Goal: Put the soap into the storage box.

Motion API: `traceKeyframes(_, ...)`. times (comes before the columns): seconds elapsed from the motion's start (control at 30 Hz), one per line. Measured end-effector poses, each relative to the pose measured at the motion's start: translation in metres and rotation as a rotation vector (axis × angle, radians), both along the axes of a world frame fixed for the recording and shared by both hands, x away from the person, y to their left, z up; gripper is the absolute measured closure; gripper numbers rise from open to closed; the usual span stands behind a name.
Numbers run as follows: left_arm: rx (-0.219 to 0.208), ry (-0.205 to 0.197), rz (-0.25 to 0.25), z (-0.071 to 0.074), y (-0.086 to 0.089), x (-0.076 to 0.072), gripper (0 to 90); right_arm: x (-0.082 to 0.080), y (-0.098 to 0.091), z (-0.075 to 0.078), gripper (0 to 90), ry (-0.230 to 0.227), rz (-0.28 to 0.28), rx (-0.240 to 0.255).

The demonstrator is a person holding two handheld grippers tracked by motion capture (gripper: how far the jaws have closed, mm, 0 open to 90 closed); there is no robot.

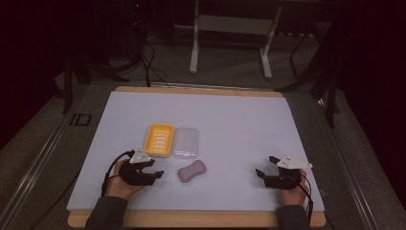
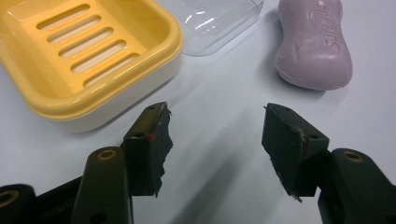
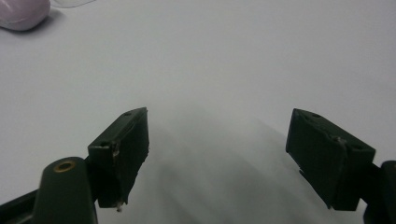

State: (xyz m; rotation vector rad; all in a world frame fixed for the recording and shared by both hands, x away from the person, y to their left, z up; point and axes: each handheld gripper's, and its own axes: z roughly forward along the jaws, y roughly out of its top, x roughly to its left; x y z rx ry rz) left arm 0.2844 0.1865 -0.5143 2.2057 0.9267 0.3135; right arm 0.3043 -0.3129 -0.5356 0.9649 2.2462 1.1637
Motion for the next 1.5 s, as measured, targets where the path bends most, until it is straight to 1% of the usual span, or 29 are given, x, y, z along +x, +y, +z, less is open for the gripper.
traceKeyframes(0.1, 0.015, 0.014, -0.015, 0.002, -0.003, 0.000, 41.8, 0.000, 0.000, 0.000, 21.0, -0.004, -0.001, 0.002)
traceKeyframes(0.17, 0.028, 0.016, -0.022, 0.004, -0.005, 0.000, 41.7, -0.001, 0.000, 0.000, 21.0, -0.006, -0.001, 0.002)
traceKeyframes(0.4, 0.061, 0.024, -0.024, 0.009, -0.010, 0.003, 41.7, -0.001, -0.001, 0.000, 21.0, -0.008, -0.004, 0.008)
traceKeyframes(0.6, 0.073, 0.023, -0.030, 0.016, -0.015, 0.005, 41.0, -0.001, 0.000, 0.000, 21.0, -0.009, -0.004, 0.006)
traceKeyframes(0.63, 0.081, 0.022, -0.032, 0.017, -0.015, 0.006, 40.8, -0.001, -0.001, 0.000, 21.0, -0.008, -0.004, 0.007)
traceKeyframes(1.03, 0.094, 0.013, -0.041, 0.028, -0.028, 0.012, 40.8, -0.001, -0.001, 0.000, 21.0, -0.003, -0.003, 0.006)
traceKeyframes(1.07, 0.102, 0.014, -0.048, 0.030, -0.030, 0.013, 40.8, -0.001, -0.001, 0.000, 21.0, -0.001, -0.003, 0.006)
traceKeyframes(1.13, 0.102, 0.014, -0.048, 0.030, -0.030, 0.013, 40.8, -0.001, -0.001, 0.000, 21.0, -0.001, -0.003, 0.006)
traceKeyframes(1.3, 0.137, 0.021, -0.079, 0.034, -0.038, 0.017, 40.8, -0.001, -0.001, 0.000, 21.0, -0.001, -0.002, 0.006)
traceKeyframes(1.5, 0.157, 0.018, -0.098, 0.040, -0.042, 0.020, 40.4, 0.000, 0.000, 0.000, 21.0, -0.001, -0.001, 0.003)
